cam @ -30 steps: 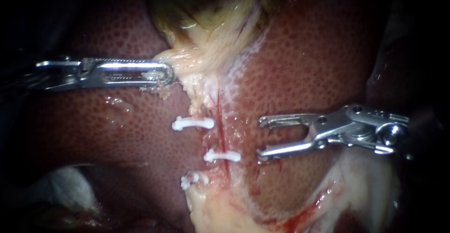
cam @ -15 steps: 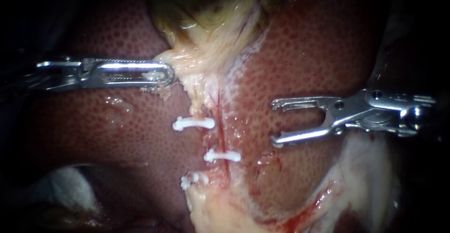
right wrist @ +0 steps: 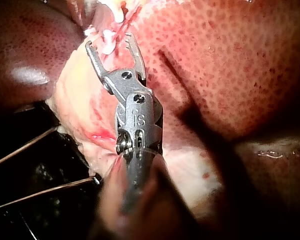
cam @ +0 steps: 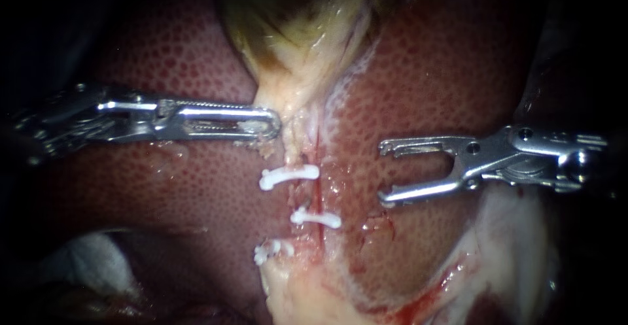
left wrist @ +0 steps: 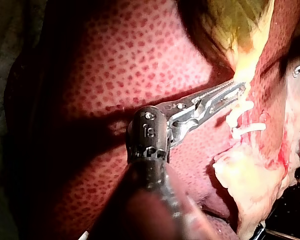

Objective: Going back first clip right tube

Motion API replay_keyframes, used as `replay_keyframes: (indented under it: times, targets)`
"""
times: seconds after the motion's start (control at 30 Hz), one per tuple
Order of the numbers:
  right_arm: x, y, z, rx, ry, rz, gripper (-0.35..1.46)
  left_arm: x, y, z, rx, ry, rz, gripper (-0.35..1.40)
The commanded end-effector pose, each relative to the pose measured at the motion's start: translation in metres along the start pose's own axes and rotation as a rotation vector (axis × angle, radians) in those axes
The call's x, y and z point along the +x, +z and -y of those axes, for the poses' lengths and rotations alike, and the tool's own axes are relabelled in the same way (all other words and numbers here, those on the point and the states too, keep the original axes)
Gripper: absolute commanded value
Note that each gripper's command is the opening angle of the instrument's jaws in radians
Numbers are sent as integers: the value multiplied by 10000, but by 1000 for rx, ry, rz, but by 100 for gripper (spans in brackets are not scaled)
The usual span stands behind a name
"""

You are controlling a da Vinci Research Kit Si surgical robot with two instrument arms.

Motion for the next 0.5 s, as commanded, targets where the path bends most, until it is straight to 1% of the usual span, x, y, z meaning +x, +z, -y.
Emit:
replay_keyframes:
  times: [0.03,0.5]
  targets:
    - [0,0,0,0,0,0,49,-1,2,0,-1,6,2,-35]
    - [0,1,0,0,0,0,49,-1,5,1,0,7,2,-35]
